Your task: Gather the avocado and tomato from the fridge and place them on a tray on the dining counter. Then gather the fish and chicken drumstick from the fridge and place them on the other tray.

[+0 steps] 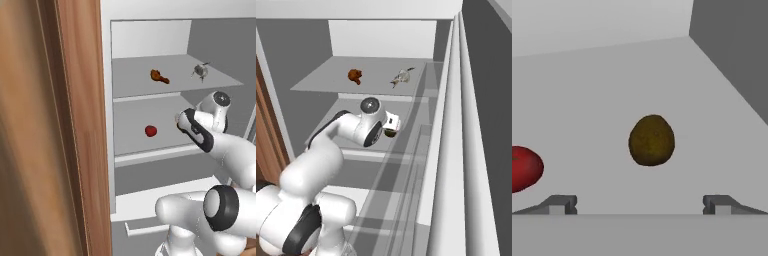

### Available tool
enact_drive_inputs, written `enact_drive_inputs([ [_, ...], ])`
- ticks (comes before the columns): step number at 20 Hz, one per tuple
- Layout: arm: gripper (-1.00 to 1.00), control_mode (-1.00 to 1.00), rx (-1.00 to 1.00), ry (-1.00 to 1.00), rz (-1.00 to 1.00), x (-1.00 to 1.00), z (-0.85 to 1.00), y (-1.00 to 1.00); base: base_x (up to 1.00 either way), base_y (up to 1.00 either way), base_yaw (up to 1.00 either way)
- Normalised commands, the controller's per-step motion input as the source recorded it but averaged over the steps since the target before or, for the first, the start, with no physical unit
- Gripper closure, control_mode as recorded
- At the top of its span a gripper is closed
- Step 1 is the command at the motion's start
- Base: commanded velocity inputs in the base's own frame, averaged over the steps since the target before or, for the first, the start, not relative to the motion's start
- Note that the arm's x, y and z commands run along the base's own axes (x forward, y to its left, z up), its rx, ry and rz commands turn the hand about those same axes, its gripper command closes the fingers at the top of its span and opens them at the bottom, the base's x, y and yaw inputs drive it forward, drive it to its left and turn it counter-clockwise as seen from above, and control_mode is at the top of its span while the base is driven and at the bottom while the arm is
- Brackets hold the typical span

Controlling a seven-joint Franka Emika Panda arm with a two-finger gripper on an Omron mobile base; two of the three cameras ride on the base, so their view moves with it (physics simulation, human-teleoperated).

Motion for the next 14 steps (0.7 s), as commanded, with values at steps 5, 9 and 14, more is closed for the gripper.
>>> enact_drive_inputs([
  [5, -1.00, -1.00, 0.00, 0.00, 0.00, 0.37, -0.25, -0.05, 0.00, 0.00, 0.00],
  [9, -1.00, -1.00, 0.00, 0.00, 0.00, 0.46, -0.25, -0.10, 0.00, 0.00, 0.00],
  [14, -1.00, -1.00, 0.00, 0.00, 0.00, 0.42, -0.23, -0.11, 0.00, 0.00, 0.00],
])
